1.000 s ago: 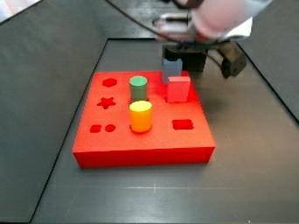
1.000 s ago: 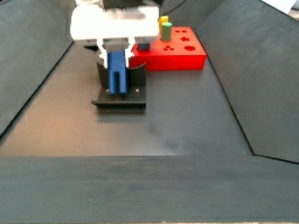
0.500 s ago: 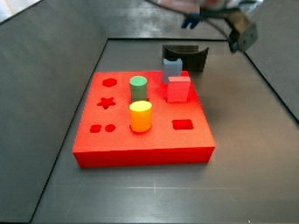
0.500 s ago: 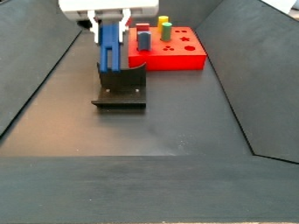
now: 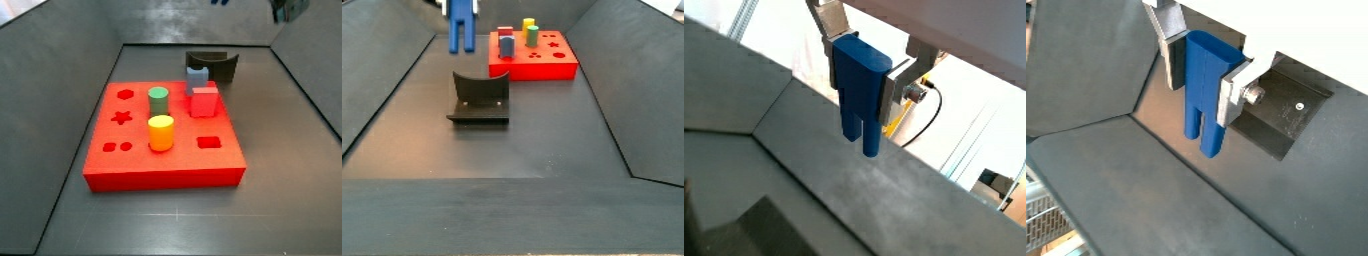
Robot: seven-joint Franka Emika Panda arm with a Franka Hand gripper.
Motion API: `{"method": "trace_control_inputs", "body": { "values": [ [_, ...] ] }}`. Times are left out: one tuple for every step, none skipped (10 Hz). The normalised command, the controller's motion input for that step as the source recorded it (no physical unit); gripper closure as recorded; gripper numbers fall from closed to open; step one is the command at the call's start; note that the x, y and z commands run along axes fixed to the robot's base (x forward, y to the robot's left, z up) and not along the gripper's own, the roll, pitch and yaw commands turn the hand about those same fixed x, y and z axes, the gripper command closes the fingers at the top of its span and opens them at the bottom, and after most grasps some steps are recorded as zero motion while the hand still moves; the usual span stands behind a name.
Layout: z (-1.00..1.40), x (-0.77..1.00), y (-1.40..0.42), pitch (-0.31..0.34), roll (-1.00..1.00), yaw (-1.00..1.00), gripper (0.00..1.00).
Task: Pick up the square-circle object. Move up. Rotate the square-circle object. Place the square-circle object on the fixture. Regrasp the square-circle object. Move to above the board. Insert the square-circle object.
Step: Move to above the board.
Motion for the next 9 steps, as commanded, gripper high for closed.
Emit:
{"method": "trace_control_inputs", "body": {
  "values": [
    [1.0, 0.04, 0.04, 0.136, -0.05, 0.13, 1.0],
    [1.0, 0.05, 0.03, 0.118, -0.04, 0.13, 1.0],
    [1.0, 0.05, 0.03, 0.107, -0.04, 0.13, 1.0],
    [1.0, 0.05, 0.02, 0.081, -0.05, 0.13, 1.0],
    [0.96, 0.05, 0.01, 0.075, -0.05, 0.12, 1.0],
    [0.73, 0.03, 0.0, 0.064, -0.05, 0.11, 1.0],
    [0.61, 0.03, -0.01, 0.059, -0.05, 0.1, 1.0],
    [0.39, 0.03, -0.01, 0.06, -0.05, 0.09, 1.0],
    [0.22, 0.03, -0.02, 0.066, -0.05, 0.08, 1.0]
  ]
}}
